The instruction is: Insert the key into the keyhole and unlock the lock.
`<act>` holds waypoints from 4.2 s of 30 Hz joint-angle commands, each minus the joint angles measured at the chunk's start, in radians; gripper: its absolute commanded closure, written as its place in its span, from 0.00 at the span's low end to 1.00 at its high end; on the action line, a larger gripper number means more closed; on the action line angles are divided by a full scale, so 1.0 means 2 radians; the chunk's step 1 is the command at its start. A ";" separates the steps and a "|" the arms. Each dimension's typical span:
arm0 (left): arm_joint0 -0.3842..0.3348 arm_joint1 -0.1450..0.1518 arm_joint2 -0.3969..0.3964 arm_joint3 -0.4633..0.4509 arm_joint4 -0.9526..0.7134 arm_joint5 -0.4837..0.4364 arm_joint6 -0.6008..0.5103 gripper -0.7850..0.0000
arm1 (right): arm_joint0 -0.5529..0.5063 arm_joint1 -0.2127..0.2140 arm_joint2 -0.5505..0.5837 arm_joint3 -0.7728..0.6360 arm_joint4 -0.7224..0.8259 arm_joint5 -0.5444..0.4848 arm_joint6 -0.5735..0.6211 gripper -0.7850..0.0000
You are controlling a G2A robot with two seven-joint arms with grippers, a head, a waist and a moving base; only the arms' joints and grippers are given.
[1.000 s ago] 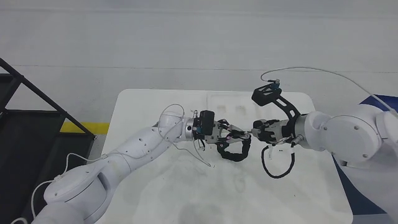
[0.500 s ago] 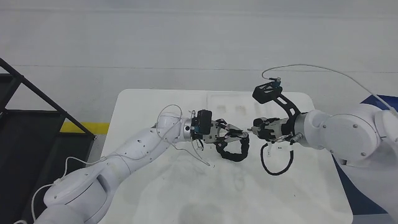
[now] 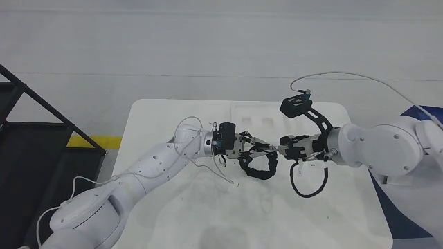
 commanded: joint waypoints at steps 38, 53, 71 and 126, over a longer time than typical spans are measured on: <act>0.014 -0.004 -0.032 -0.014 0.036 -0.008 -0.006 1.00 | 0.021 0.008 -0.030 0.017 0.021 0.017 -0.017 1.00; 0.022 -0.004 -0.043 -0.017 0.030 -0.023 -0.011 1.00 | 0.035 0.007 -0.051 0.026 0.017 0.026 -0.026 0.76; 0.026 -0.001 -0.040 -0.029 -0.094 -0.113 -0.101 1.00 | 0.045 0.013 -0.046 0.001 -0.016 -0.227 -0.020 0.00; -0.063 0.050 0.109 -0.022 -0.316 -0.153 -0.142 1.00 | -0.007 0.021 -0.060 -0.039 -0.161 -0.458 -0.101 0.00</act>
